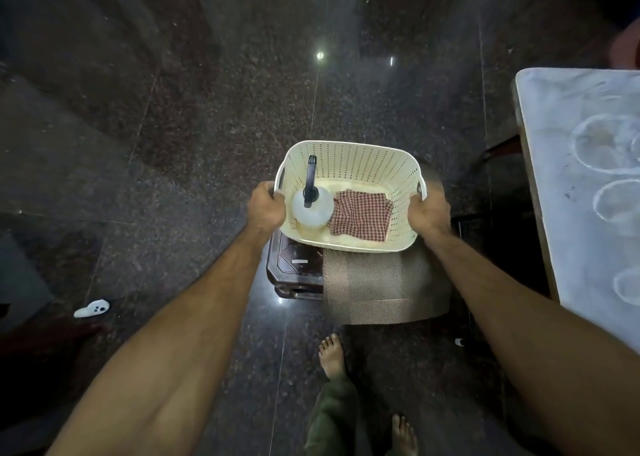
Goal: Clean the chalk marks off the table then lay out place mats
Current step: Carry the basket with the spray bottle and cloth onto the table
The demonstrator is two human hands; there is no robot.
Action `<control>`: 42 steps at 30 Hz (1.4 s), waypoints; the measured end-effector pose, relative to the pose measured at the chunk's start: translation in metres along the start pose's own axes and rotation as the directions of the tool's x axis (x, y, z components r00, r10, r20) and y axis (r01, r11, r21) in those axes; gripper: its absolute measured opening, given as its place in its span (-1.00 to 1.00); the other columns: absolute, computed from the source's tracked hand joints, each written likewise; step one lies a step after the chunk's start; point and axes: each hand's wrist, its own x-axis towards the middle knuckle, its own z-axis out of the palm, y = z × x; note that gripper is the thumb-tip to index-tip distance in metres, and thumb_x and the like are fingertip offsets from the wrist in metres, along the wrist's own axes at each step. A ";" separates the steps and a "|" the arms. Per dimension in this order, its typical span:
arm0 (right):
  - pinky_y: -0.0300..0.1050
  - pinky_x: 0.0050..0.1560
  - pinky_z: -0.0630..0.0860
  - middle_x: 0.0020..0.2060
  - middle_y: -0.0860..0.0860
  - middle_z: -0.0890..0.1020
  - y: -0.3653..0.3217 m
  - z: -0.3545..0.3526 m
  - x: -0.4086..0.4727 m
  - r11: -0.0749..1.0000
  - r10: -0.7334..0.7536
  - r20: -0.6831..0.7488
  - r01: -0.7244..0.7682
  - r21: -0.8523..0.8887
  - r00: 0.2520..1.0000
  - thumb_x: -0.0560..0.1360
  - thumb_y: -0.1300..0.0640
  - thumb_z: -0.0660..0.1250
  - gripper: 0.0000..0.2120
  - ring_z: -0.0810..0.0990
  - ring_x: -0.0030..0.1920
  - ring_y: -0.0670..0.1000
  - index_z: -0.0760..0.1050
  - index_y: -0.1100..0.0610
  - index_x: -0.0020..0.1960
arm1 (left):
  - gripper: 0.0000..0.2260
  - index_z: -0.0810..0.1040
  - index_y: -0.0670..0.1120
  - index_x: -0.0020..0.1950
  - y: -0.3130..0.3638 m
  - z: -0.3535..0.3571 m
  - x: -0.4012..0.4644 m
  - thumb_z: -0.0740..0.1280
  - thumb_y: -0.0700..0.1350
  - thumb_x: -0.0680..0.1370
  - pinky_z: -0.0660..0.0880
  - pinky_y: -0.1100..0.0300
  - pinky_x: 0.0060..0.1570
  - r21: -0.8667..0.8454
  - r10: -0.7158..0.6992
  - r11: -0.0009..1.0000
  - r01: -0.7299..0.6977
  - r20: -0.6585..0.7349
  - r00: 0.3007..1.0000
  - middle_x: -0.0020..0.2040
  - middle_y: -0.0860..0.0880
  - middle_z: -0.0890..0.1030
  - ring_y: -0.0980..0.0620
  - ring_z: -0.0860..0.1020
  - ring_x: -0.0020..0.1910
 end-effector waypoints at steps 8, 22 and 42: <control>-0.04 -0.24 0.52 -0.15 0.08 0.63 -0.007 -0.029 -0.017 0.951 0.039 0.022 -0.044 0.307 0.999 0.63 0.12 0.21 -0.76 0.57 -0.18 0.05 0.58 0.24 0.09 | -0.83 0.58 -0.19 0.06 0.009 -0.025 -0.032 0.23 -0.14 0.64 0.41 0.39 -0.48 -0.230 -0.081 0.970 0.081 0.010 0.997 -0.29 -0.03 0.50 0.09 0.43 -0.37; -0.26 -0.54 0.26 -0.37 -0.04 0.46 0.031 -0.156 -0.149 0.873 -0.096 0.082 0.044 0.486 0.992 0.63 0.09 0.23 -0.71 0.36 -0.41 -0.09 0.46 0.09 -0.27 | -0.64 0.41 -0.06 -0.27 0.018 -0.053 -0.236 0.13 0.03 0.69 0.23 0.29 -0.53 -0.408 -0.051 0.913 0.017 -0.073 0.996 -0.40 0.04 0.39 0.12 0.30 -0.48; -0.24 -0.56 0.15 -0.46 -0.04 0.30 0.207 -0.330 -0.265 0.823 -0.092 0.075 0.034 0.567 0.993 0.61 0.15 0.25 -0.73 0.20 -0.48 -0.07 0.37 0.09 -0.26 | -0.65 0.37 -0.03 -0.30 0.024 0.025 -0.467 0.14 -0.01 0.68 0.15 0.30 -0.57 -0.368 0.082 0.926 -0.089 -0.034 0.996 -0.57 0.15 0.29 0.19 0.21 -0.61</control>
